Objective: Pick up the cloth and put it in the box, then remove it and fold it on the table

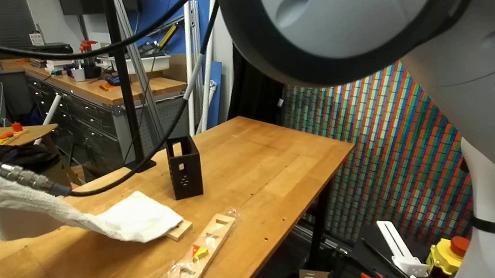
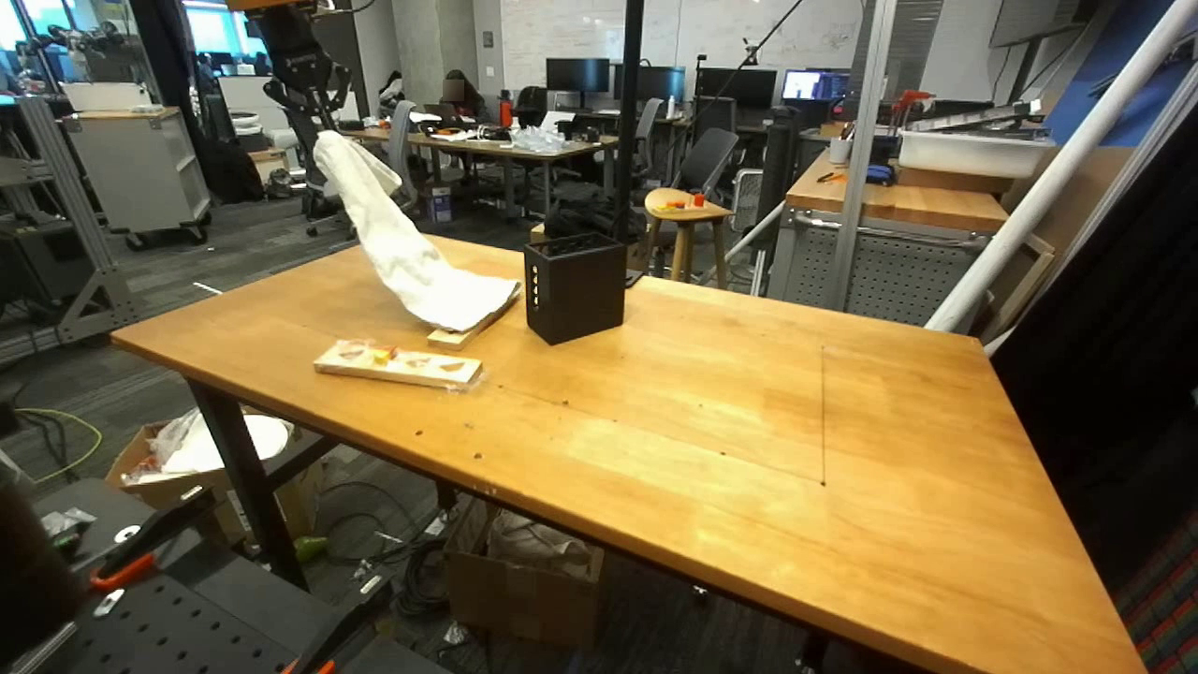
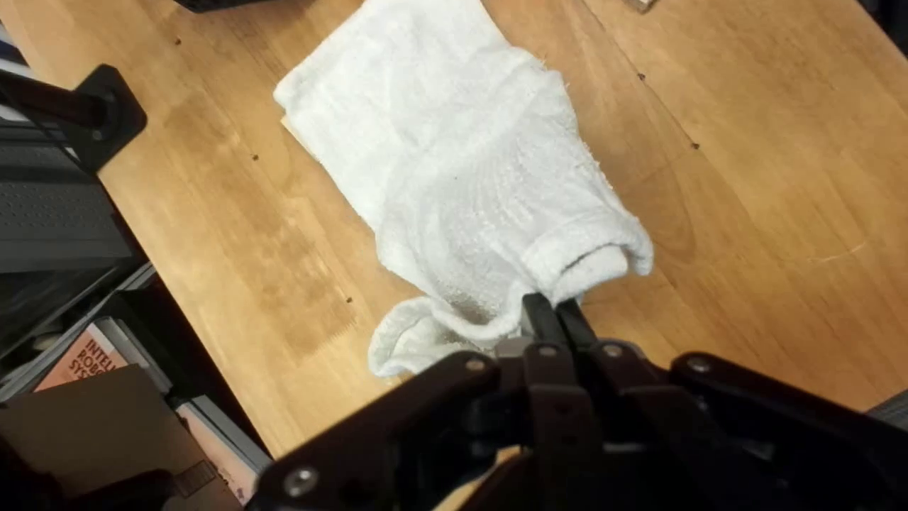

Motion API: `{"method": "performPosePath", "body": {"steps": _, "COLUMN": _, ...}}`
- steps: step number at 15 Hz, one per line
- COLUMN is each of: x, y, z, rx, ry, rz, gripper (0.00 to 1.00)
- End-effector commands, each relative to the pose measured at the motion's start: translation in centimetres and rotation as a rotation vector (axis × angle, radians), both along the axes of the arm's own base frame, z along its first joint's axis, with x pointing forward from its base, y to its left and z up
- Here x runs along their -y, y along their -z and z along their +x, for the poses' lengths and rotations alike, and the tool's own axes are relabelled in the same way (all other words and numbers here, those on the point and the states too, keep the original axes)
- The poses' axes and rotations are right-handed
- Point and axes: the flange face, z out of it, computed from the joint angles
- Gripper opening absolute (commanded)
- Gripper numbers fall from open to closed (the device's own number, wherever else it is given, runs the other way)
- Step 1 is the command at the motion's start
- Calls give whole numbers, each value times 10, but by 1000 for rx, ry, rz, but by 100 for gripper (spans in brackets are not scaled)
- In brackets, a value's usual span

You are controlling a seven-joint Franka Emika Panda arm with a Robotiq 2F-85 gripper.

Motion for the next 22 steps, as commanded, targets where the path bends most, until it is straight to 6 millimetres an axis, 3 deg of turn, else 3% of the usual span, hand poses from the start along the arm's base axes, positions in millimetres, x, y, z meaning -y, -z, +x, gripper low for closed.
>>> {"method": "performPosePath", "body": {"steps": 1, "x": -32, "y": 8, "z": -12, "rx": 12, "ry": -10, "rz": 21, "gripper": 2}}
{"method": "performPosePath", "body": {"steps": 5, "x": -61, "y": 9, "z": -30, "rx": 25, "ry": -24, "rz": 40, "gripper": 2}}
{"method": "performPosePath", "body": {"steps": 9, "x": -72, "y": 8, "z": -33, "rx": 38, "ry": -20, "rz": 79, "gripper": 2}}
{"method": "performPosePath", "body": {"steps": 16, "x": -68, "y": 17, "z": -22, "rx": 28, "ry": 17, "rz": 137, "gripper": 2}}
{"method": "performPosePath", "body": {"steps": 22, "x": -48, "y": 29, "z": 1, "rx": 1, "ry": 77, "rz": 215, "gripper": 2}}
